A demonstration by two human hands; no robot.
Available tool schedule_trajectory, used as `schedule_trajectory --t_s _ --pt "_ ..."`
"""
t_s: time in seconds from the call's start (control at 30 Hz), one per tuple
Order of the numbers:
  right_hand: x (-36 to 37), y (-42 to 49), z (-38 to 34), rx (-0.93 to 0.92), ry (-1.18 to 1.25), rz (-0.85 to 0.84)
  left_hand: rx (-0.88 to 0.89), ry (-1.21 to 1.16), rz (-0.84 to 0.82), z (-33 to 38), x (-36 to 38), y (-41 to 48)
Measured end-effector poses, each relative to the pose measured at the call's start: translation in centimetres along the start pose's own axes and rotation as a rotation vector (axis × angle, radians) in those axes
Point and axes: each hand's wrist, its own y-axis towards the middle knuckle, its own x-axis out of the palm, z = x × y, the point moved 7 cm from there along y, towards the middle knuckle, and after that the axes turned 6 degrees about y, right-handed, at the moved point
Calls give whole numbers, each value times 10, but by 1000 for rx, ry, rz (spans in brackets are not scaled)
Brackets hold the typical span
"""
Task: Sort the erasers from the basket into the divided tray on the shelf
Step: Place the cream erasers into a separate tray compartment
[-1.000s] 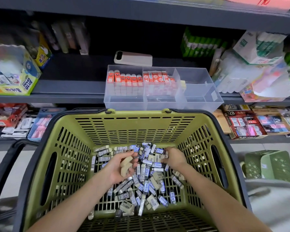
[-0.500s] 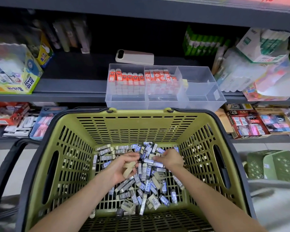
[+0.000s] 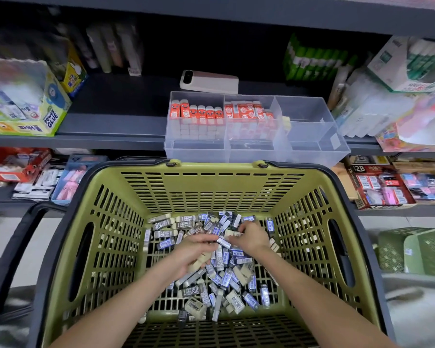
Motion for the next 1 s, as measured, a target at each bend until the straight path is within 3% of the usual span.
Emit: schedule_trajectory --t_s 0.17,0.3,0.5,0.63,0.73,0.83,1.0 --pt "4 -1 -3 -84 71 -2 128 202 71 6 3 6" --pt "10 -2 0 -123 141 -119 130 178 80 3 4 8" --pt "12 -4 -1 -183 162 -145 132 203 79 2 5 9" --pt "4 -10 -2 -170 249 -184 121 147 100 1 2 9" --pt "-19 -16 -13 -117 512 -241 54 -67 105 3 -3 6" --pt "-33 -30 -35 -115 683 -439 -56 -192 -26 4 1 6" --pt "-29 -60 -75 -295 549 -633 -151 -428 -295 10 24 2"
